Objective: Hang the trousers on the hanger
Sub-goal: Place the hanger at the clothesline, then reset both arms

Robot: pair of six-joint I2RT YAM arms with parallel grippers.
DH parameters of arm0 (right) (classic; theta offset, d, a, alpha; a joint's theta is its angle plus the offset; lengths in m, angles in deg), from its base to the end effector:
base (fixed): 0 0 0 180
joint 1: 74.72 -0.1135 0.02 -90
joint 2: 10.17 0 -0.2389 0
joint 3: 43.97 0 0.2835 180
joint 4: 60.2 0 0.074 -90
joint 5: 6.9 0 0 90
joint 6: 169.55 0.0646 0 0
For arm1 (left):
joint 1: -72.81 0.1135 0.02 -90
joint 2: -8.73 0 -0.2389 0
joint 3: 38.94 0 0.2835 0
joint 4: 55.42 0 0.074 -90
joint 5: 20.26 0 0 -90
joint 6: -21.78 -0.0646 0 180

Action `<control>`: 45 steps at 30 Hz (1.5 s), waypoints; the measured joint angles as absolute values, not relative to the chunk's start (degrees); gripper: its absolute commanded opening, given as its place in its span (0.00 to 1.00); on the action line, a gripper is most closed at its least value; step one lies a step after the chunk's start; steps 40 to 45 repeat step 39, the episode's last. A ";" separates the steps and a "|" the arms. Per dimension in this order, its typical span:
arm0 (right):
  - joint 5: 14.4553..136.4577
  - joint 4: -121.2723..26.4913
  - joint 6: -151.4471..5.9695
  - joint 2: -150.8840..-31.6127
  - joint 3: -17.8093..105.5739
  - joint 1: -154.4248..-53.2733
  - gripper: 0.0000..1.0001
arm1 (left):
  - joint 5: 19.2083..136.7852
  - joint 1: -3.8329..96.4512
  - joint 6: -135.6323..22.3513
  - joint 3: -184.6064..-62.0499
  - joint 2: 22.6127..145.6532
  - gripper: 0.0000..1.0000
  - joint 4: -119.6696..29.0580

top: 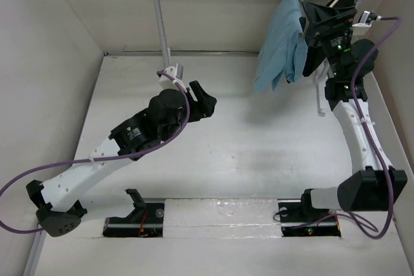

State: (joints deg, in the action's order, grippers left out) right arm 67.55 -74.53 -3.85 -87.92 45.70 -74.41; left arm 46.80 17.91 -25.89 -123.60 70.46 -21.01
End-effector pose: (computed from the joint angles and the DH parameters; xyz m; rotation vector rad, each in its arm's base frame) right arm 0.3690 0.0153 0.4658 0.5322 1.1097 1.3119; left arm 0.1924 -0.2300 0.4078 -0.1005 1.8370 -0.8695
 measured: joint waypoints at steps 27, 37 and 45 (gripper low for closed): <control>75.55 -31.95 -46.49 -46.68 32.93 -77.01 1.00 | 33.49 17.91 -35.95 -135.14 68.23 0.99 -14.45; 74.52 -3.39 -59.19 -24.30 18.84 -77.44 1.00 | 33.53 17.91 -29.54 -122.75 59.16 0.99 -10.38; 74.52 0.13 -59.96 -23.25 17.20 -77.44 1.00 | 34.34 17.91 -27.58 -119.41 57.83 0.99 -10.23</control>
